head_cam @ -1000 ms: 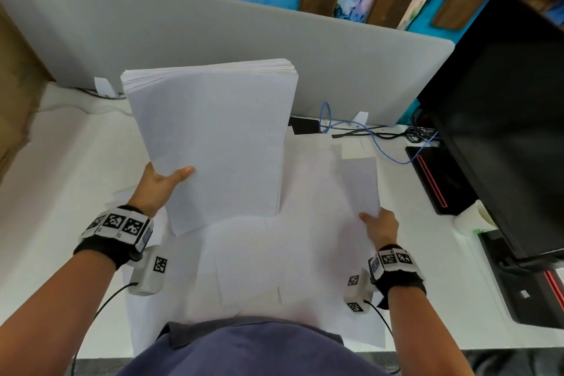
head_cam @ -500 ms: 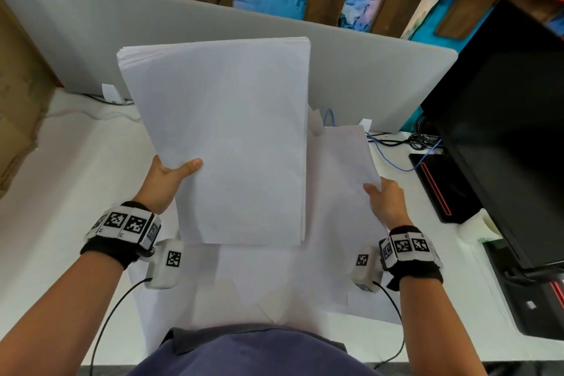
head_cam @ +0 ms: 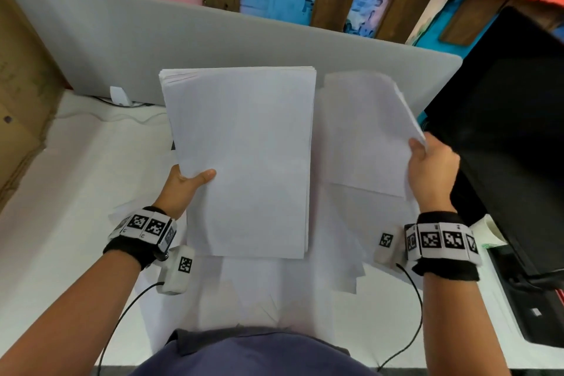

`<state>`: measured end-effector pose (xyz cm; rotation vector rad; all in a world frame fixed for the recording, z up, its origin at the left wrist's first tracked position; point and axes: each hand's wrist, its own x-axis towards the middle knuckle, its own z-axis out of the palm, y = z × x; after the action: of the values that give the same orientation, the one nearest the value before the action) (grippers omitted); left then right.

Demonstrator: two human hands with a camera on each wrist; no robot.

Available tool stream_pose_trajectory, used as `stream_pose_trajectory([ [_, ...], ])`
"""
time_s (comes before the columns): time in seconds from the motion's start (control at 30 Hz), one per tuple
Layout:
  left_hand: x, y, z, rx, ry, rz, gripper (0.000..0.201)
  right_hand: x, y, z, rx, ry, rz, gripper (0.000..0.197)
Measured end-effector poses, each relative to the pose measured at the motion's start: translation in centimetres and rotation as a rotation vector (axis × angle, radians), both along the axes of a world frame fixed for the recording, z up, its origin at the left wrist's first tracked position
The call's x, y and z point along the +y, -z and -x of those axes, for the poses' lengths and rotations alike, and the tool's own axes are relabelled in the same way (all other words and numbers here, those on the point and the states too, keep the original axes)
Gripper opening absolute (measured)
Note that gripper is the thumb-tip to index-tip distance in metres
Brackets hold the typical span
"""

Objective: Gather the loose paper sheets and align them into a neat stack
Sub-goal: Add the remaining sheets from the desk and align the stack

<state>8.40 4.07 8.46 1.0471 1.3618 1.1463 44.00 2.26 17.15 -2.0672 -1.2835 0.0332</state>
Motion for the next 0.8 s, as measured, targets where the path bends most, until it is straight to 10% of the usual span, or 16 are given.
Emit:
stream_pose_trajectory([
  [0.37, 1.0, -0.3, 0.3, -0.012, 0.002, 0.092, 0.035, -1.4, -4.7, -2.5, 0.559, 0.083, -0.609, 0.014],
  [0.67, 0.3, -2.2, -1.6, -0.016, 0.027, 0.129, 0.017, 1.3, 3.2, 4.9, 0.983, -0.104, -0.217, 0.034],
  [0.8, -0.1, -2.8, -2.8, -0.081, -0.040, 0.320, 0.041, 2.7, 6.0, 8.7, 1.016, -0.263, -0.045, 0.034],
])
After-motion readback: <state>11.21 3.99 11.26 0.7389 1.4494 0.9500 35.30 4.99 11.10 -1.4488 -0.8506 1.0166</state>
